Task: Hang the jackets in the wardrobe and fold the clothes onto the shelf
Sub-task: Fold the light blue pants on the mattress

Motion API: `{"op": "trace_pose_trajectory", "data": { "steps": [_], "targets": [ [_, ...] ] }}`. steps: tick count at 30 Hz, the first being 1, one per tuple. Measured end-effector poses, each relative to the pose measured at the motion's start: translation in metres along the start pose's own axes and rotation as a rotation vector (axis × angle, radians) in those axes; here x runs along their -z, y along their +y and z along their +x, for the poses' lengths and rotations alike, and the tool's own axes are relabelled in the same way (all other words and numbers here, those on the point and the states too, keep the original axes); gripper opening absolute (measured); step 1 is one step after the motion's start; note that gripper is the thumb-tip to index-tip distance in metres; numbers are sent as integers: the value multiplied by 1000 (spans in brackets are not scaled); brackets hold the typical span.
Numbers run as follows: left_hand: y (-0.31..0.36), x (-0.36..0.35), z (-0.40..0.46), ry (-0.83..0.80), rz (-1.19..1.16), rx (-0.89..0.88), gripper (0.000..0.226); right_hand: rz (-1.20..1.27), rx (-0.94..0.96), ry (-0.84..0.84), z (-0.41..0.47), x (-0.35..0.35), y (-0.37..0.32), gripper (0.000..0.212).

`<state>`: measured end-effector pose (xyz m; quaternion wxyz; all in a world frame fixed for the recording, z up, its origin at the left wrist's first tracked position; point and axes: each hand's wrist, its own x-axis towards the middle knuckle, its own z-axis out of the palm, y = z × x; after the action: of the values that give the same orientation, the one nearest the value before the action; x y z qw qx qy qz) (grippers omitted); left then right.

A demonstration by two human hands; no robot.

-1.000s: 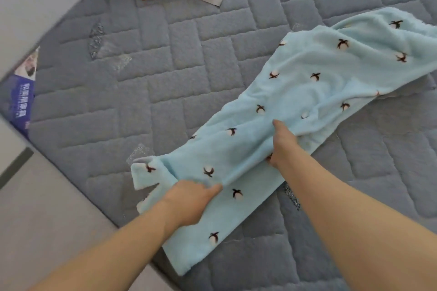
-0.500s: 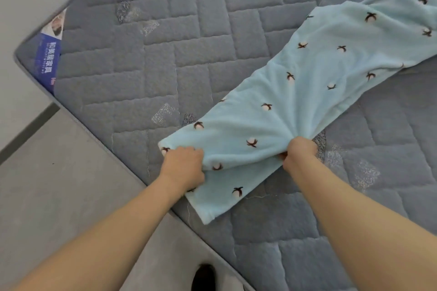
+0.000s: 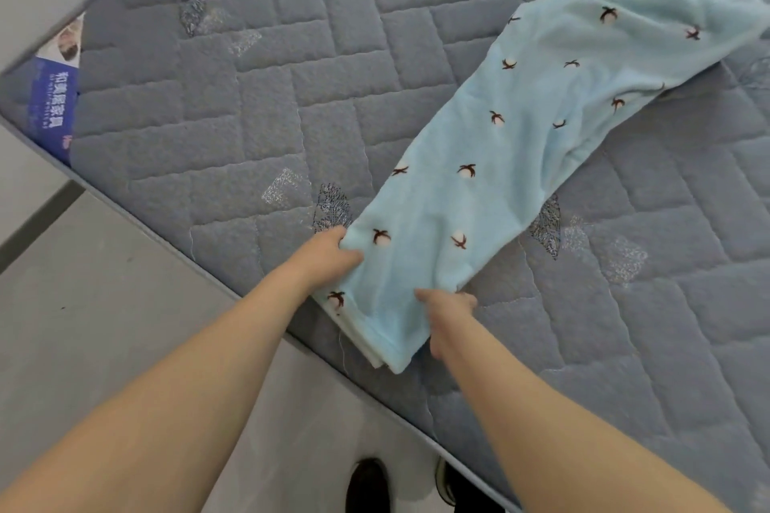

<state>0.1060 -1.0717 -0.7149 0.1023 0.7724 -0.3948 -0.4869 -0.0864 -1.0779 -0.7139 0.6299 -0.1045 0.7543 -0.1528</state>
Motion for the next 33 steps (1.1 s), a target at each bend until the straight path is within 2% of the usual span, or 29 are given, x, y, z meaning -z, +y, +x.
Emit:
{"op": "trace_pose_trajectory", "data": {
  "steps": [2, 4, 6, 8, 9, 10, 11, 12, 13, 14, 16, 18, 20, 21, 22, 23, 25, 27, 28, 30, 32, 33],
  "targets": [
    [-1, -1, -3, 3, 91, -22, 14, -69, -79, -4, -10, -9, 10, 73],
    [0, 7, -10, 45, 79, -38, 19, -46, -120, -128, -18, -16, 20, 60],
    [1, 26, -18, -18, -337, -112, 24, 96, -139, -267, -26, -21, 23, 38],
    [-1, 53, -23, -187, -853, -181, 31, 315, -105, -481, -34, -22, 16, 27],
    [-5, 64, -24, -212, -934, -172, 32, 385, -73, -566, -37, -21, 11, 27],
    [-10, 71, -23, -158, -851, -143, 27, 397, -50, -596, -36, -18, 9, 28],
    [-16, 74, -23, -33, -578, -109, 17, 368, -45, -573, -34, -17, 10, 29],
    [-24, 73, -23, 106, -202, -68, 12, 313, -56, -507, -32, -16, 15, 30],
    [-29, 68, -23, 216, 88, -34, 13, 234, -77, -429, -31, -15, 22, 31],
    [-30, 61, -23, 261, 214, -35, 17, 147, -94, -370, -30, -14, 29, 32],
    [-15, 40, -35, 193, 59, -140, 22, 43, -120, -290, -28, -17, 39, 29],
    [6, 17, -50, -10, -129, -267, 18, -7, -138, -244, -26, -19, 41, 25],
    [17, -4, -60, -212, -198, -318, 11, -81, -189, -208, -26, -16, 42, 26],
    [16, -11, -59, -246, -172, -303, 10, -83, -208, -212, -25, -12, 43, 27],
    [11, -14, -54, -216, -113, -268, 17, -56, -212, -229, -25, -8, 44, 24],
    [2, -12, -48, -117, -21, -229, 23, -9, -211, -253, -25, -4, 47, 20],
    [-23, 0, -30, 160, 174, -98, 18, 87, -223, -296, -26, 0, 51, 15],
    [-46, 17, -20, 290, 227, 89, 15, 125, -234, -351, -25, 0, 53, 16],
    [-51, 21, -17, 272, 214, 148, 13, 118, -240, -371, -24, -1, 54, 17],
    [-50, 23, -16, 202, 67, 142, 14, 76, -243, -375, -24, -4, 55, 17],
    [-41, 18, -17, 125, -83, 154, 34, 13, -233, -343, -23, -8, 56, 19],
    [-37, 15, -18, 87, -66, 169, 45, -12, -231, -335, -24, -10, 56, 21]
  ]
}}
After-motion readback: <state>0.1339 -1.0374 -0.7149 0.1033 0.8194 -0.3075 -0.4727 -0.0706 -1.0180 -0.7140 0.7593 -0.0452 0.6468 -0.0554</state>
